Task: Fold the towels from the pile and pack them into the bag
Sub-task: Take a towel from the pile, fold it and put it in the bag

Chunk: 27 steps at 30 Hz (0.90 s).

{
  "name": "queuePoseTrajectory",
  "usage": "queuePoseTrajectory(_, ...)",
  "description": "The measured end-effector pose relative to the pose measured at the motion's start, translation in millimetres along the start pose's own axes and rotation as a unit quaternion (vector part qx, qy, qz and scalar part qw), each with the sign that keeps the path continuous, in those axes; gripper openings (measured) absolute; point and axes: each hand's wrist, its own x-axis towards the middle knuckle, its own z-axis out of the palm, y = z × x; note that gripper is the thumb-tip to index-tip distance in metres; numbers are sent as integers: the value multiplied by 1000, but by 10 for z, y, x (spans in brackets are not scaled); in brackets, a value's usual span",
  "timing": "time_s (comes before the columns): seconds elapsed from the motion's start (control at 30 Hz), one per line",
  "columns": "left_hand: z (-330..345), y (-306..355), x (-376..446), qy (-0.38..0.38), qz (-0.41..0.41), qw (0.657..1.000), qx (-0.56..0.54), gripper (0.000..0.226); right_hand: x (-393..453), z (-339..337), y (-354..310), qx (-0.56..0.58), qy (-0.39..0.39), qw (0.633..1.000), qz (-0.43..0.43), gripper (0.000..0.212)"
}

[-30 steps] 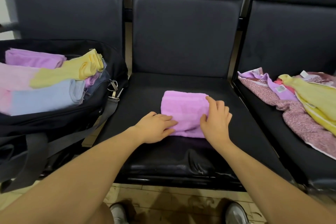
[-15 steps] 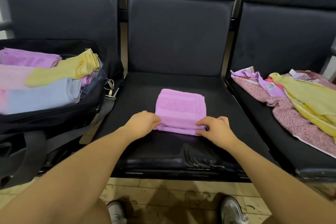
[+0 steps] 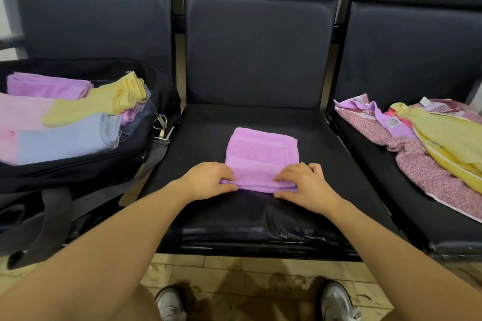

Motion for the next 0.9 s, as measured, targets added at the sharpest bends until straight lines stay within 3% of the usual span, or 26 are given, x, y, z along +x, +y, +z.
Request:
queuePoseTrajectory(0.33,59,89,137,40,6,999,17,39,250,124,-80,-41,-36,998,-28,21)
queuePoseTrajectory(0.57,108,227,168,56,-41,997,35,51,263,65,-24,34,50,998,23,18)
queuePoseTrajectory(0.9,87,313,190,83,-93,978,-166,24,197,-45,46,114,8,990,88,22)
